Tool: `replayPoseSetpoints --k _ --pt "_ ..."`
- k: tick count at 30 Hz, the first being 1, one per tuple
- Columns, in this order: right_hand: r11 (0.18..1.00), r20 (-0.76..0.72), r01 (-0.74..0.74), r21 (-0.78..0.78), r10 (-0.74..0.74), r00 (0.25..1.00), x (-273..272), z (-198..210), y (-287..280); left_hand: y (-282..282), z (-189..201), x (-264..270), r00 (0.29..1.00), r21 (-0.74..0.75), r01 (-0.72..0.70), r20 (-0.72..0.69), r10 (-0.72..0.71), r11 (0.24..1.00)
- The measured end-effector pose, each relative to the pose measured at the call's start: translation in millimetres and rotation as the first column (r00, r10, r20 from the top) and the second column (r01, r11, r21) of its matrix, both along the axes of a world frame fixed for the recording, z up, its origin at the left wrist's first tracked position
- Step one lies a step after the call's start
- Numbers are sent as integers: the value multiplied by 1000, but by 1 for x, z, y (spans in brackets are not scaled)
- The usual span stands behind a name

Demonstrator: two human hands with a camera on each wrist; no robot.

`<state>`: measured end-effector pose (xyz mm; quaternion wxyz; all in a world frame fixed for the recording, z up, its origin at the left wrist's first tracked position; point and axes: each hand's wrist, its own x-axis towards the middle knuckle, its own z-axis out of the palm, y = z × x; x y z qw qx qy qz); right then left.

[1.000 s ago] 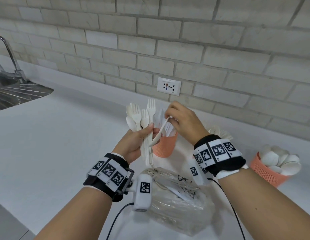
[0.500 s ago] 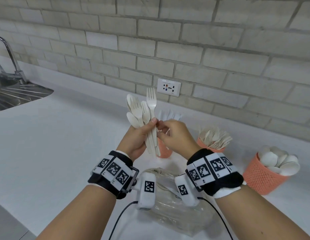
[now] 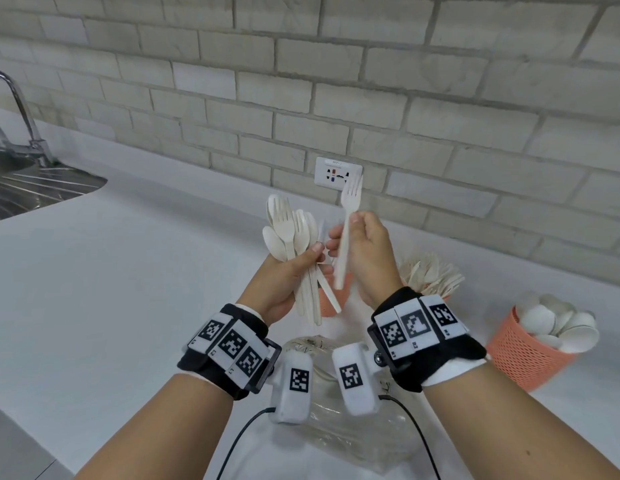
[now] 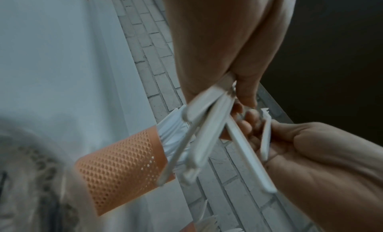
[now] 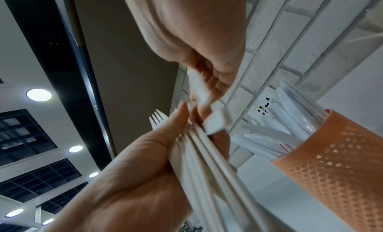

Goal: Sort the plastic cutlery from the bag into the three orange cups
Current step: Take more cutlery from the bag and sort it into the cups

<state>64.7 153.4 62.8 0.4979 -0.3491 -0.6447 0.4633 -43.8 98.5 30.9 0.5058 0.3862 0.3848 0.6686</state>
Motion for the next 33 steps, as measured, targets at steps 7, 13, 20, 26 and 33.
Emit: replayPoseSetpoints --k 7,13,20,26,33 --pt "986 133 -95 139 76 988 -1 3 -11 1 -1 9 992 -28 -35 -121 32 999" --pt "991 257 -61 115 30 966 -2 1 -11 -4 3 12 992 -23 38 -122 -41 999" --pt "997 231 -57 57 42 972 -2 -6 -17 -9 9 12 997 -47 70 -6 -71 996" --pt "993 185 -120 -22 122 975 -3 -9 -19 -6 8 16 993 -62 59 -96 -65 996" --pt "991 -178 -43 -130 19 984 10 4 -13 -5 9 20 988 -8 136 -73 -136 991"
